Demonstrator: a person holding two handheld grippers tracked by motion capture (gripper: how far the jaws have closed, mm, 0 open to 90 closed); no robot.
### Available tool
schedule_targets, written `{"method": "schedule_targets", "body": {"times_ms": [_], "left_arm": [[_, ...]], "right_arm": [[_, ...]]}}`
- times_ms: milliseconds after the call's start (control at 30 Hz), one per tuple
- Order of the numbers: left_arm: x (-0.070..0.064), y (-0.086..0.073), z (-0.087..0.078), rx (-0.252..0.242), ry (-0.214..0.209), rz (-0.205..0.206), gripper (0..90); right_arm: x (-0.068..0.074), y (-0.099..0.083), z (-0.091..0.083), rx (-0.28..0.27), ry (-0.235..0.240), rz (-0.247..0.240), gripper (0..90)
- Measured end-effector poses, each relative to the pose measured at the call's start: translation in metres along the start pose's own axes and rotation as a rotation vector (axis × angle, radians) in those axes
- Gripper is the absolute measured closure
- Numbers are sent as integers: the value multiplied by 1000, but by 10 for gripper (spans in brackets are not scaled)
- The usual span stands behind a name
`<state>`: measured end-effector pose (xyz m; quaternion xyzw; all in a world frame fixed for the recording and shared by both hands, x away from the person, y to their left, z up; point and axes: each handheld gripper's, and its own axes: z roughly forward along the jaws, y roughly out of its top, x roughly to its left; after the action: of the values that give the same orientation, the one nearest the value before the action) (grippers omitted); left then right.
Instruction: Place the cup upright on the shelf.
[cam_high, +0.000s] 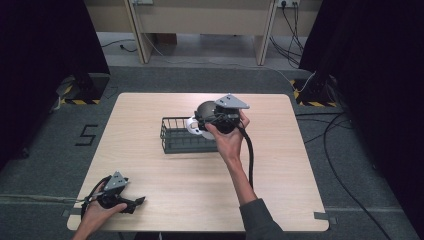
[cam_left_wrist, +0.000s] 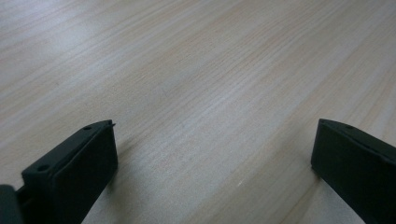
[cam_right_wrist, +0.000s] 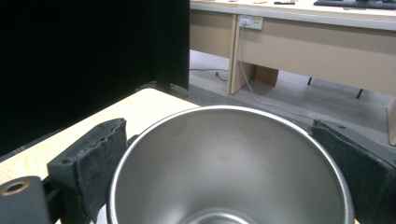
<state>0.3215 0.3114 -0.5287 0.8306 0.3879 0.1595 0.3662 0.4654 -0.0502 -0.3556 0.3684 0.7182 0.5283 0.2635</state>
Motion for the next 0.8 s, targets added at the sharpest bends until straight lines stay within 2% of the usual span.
{"method": "schedule_targets", "body": {"times_ms": [433, 800], "left_arm": [[0, 0, 0, 0, 0, 1, 0], [0, 0, 0, -2, -2, 2, 0]], "right_arm": [[-10, -2, 21, 16, -28, 1, 65], [-18, -12, 38, 29, -52, 27, 65]]}}
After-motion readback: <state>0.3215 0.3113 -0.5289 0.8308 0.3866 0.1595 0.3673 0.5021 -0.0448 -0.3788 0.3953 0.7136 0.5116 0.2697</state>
